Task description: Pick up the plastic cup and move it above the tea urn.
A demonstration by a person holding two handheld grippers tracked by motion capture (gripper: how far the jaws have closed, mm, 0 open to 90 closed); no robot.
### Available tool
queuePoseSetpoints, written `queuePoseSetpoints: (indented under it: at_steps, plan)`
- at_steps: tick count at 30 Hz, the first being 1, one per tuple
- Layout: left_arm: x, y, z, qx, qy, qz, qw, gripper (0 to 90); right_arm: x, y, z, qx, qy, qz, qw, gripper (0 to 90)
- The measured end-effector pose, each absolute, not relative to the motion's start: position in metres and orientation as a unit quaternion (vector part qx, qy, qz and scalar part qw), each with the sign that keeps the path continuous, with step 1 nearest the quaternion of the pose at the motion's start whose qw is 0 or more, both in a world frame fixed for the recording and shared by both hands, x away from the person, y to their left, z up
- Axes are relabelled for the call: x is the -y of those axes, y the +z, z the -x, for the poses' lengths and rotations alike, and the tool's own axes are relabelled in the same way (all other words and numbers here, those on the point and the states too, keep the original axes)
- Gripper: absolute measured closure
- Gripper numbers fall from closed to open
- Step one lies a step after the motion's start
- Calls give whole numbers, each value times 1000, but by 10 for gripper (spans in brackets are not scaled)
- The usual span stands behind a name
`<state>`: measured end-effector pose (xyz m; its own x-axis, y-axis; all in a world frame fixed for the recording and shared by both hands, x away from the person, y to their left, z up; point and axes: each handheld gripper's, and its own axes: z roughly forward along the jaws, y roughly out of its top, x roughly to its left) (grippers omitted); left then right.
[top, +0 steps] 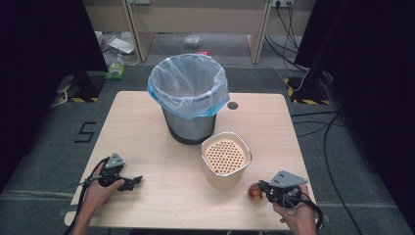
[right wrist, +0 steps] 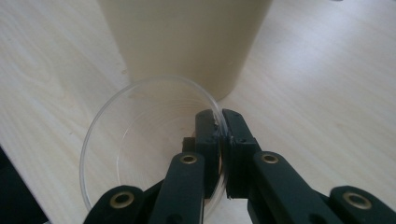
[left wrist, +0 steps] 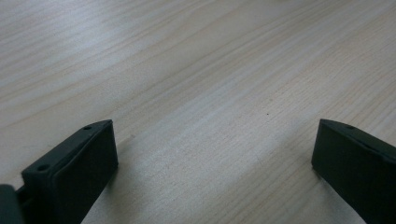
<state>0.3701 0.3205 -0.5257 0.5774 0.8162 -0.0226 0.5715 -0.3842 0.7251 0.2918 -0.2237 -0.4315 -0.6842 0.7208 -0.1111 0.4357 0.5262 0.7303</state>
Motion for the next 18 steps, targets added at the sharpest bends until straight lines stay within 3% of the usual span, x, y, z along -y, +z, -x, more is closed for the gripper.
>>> queuePoseSetpoints:
  at_steps: [18]
  plan:
    - [-320,-526,-370,-427,172,-814,356,0,245,-392,-320,-815,339,-333,331,864]
